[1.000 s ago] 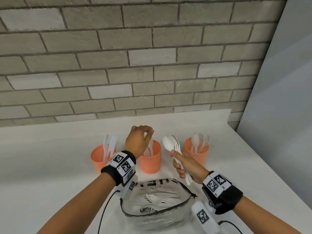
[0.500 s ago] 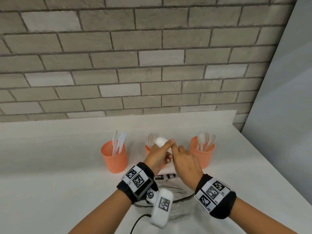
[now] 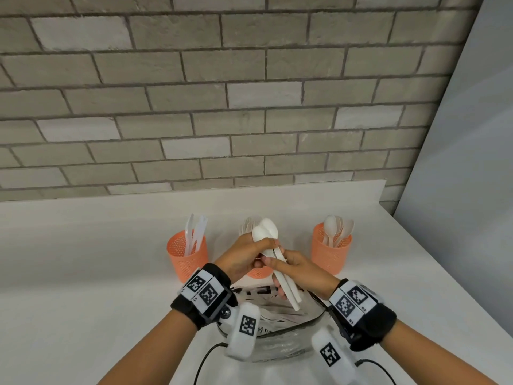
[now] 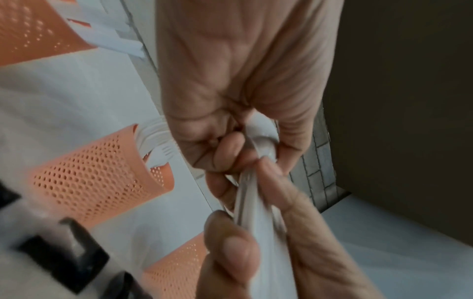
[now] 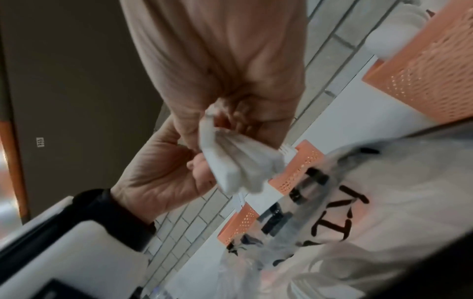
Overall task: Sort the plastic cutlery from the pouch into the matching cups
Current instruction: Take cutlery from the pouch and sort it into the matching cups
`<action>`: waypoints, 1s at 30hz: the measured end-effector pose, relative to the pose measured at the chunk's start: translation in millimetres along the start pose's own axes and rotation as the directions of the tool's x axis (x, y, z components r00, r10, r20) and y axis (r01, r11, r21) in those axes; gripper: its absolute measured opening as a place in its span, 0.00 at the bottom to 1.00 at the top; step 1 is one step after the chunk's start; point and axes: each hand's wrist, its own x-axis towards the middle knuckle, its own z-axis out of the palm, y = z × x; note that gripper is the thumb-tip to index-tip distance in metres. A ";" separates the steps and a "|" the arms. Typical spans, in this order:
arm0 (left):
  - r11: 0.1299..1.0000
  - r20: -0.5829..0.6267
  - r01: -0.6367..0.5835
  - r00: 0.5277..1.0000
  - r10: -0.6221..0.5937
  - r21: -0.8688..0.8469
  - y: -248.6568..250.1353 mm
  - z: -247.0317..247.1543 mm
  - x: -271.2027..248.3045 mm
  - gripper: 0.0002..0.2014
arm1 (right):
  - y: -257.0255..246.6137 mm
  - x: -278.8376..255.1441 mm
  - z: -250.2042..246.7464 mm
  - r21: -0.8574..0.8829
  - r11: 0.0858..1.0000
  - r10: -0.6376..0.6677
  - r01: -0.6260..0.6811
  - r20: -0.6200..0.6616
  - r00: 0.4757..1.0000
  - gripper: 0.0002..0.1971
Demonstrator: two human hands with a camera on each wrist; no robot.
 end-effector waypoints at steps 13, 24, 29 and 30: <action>0.947 -0.443 -0.115 0.863 0.245 0.301 -6.8 8.2 9.1 0.19 | 23.9 18.3 8.5 -0.335 0.939 -0.192 0.079 -0.323 0.927 0.09; 0.965 -0.357 -0.200 0.900 0.249 0.169 -1.8 9.9 6.3 0.07 | 15.2 16.8 -2.0 0.208 0.974 0.118 -0.093 -0.112 0.987 0.09; 0.988 -0.300 -0.151 0.942 0.148 0.015 2.1 7.9 4.1 0.04 | 11.7 11.0 -5.4 0.410 0.894 0.151 -0.180 0.103 0.983 0.20; 0.990 -0.286 -0.138 0.948 0.136 0.013 2.4 7.6 3.8 0.04 | 11.9 10.3 -5.6 0.405 0.897 0.145 -0.179 0.112 0.983 0.24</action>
